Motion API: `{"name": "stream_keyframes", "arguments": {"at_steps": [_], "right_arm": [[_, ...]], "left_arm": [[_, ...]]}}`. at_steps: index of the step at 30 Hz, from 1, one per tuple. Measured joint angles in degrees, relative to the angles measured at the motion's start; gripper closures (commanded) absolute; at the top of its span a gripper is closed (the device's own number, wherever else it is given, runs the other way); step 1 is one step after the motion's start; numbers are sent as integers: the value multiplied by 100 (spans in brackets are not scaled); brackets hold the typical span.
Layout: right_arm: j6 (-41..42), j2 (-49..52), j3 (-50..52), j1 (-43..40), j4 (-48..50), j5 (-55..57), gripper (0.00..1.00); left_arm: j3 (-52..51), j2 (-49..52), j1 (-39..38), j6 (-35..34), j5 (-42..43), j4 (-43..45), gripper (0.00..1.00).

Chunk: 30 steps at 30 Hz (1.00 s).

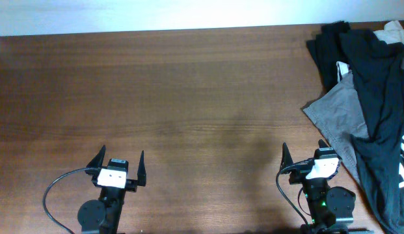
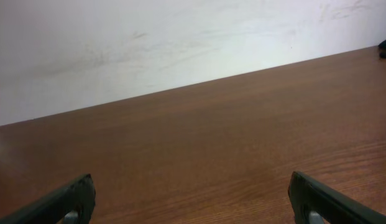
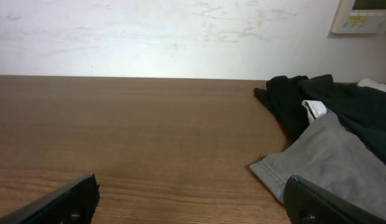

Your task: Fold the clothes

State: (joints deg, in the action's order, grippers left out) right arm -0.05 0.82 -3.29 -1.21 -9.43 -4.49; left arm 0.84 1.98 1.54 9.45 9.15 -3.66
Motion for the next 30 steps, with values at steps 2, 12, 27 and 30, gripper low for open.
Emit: {"name": "stream_keyframes", "arguments": {"at_steps": [2,12,27,30], "right_arm": [[-2,0,0,0,0,0,1],[118,0,0,0,0,-55,1],[918,-2,-160,0,2,-898,2],[1211,0,-649,0,-177,-962,1]], "left_arm": [[0,0,0,0,2,-2,1],[0,0,0,0,0,-2,1],[0,0,0,0,0,-2,1],[0,0,0,0,2,0,1]]}}
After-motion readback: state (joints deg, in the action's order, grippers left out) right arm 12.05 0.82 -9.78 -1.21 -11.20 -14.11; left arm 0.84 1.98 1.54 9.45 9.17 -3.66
